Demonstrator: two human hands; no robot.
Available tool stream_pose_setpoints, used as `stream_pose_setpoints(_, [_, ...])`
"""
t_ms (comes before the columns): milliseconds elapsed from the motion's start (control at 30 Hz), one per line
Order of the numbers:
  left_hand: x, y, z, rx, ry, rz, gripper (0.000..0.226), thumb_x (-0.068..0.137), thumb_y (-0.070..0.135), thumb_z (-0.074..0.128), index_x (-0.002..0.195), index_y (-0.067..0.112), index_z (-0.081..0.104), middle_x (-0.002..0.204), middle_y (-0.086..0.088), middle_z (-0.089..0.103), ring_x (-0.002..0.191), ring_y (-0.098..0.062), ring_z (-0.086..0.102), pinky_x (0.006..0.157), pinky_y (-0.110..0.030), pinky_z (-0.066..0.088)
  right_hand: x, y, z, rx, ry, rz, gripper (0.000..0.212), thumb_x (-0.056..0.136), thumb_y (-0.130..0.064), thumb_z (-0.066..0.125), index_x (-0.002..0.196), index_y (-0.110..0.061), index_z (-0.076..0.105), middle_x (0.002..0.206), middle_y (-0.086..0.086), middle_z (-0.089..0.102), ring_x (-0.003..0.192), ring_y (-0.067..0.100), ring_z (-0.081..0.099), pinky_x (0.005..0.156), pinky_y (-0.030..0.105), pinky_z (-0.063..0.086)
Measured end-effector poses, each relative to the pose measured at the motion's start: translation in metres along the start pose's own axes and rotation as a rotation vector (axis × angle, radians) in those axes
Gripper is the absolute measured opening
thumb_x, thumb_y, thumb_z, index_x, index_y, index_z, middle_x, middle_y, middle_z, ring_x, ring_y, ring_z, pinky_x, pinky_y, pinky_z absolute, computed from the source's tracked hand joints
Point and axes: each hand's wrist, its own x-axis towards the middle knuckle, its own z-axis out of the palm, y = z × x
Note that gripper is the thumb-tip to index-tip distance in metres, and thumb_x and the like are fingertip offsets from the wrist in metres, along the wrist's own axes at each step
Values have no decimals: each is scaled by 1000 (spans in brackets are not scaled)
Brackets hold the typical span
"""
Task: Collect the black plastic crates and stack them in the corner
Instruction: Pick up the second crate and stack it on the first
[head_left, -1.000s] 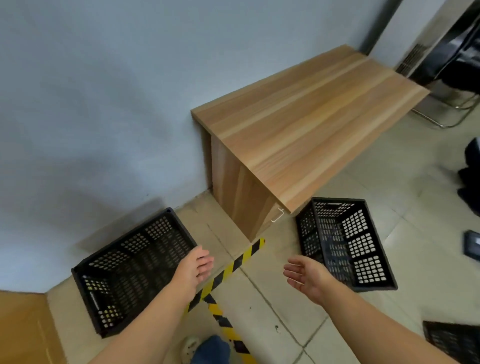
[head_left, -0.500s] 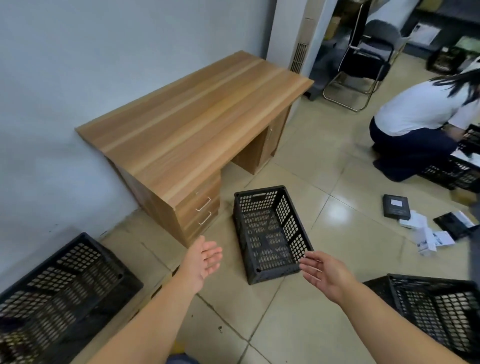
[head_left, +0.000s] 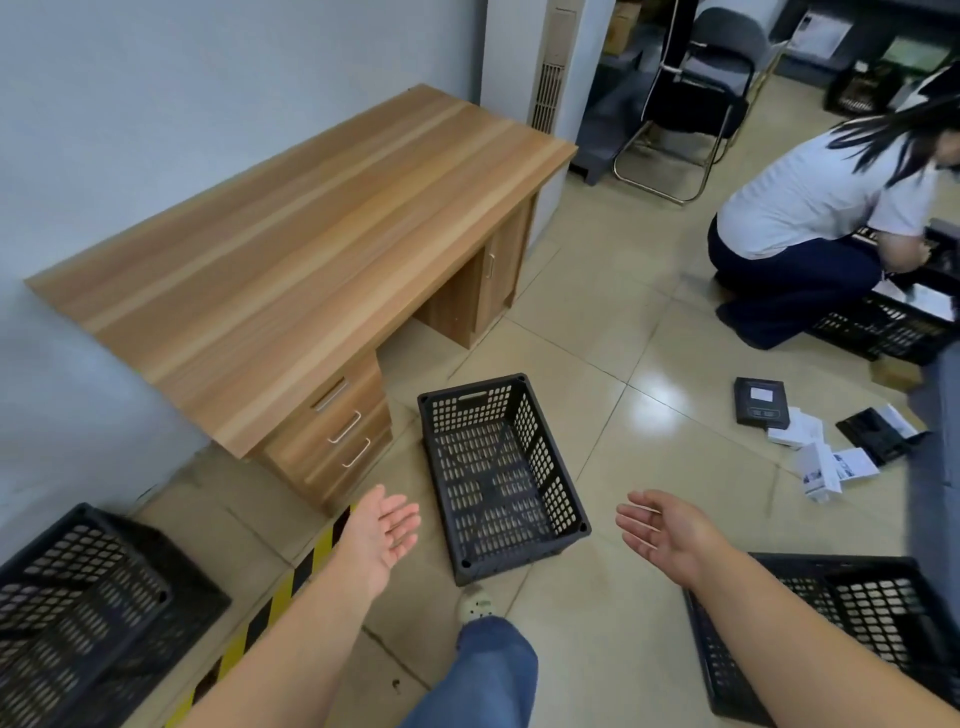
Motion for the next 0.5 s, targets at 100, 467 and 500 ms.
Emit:
stream_pose_setpoints(100, [21, 10, 24, -44, 24, -15, 44, 100, 38, 34, 120, 4, 53, 105, -10, 63, 107, -25, 57, 93, -37, 43, 24, -32, 4, -24, 15, 12, 15, 95, -14, 45, 86, -9, 55, 88, 11, 60, 78, 21, 58, 65, 30, 45])
stream_pose_setpoints(467, [78, 67, 77, -201, 158, -27, 49, 100, 35, 34, 134, 2, 44, 132, -18, 54, 122, -30, 51, 103, -41, 38, 94, -150, 58, -193, -44, 22, 14, 94, -14, 47, 87, -7, 57, 88, 11, 61, 78, 22, 59, 67, 31, 48])
stream_pose_setpoints(500, [81, 70, 78, -223, 166, -25, 49, 100, 35, 35, 134, 1, 44, 134, -19, 53, 124, -31, 50, 104, -42, 37, 100, -158, 65, -212, -62, 22, 14, 94, -14, 47, 87, -7, 57, 88, 11, 61, 78, 21, 59, 67, 30, 48])
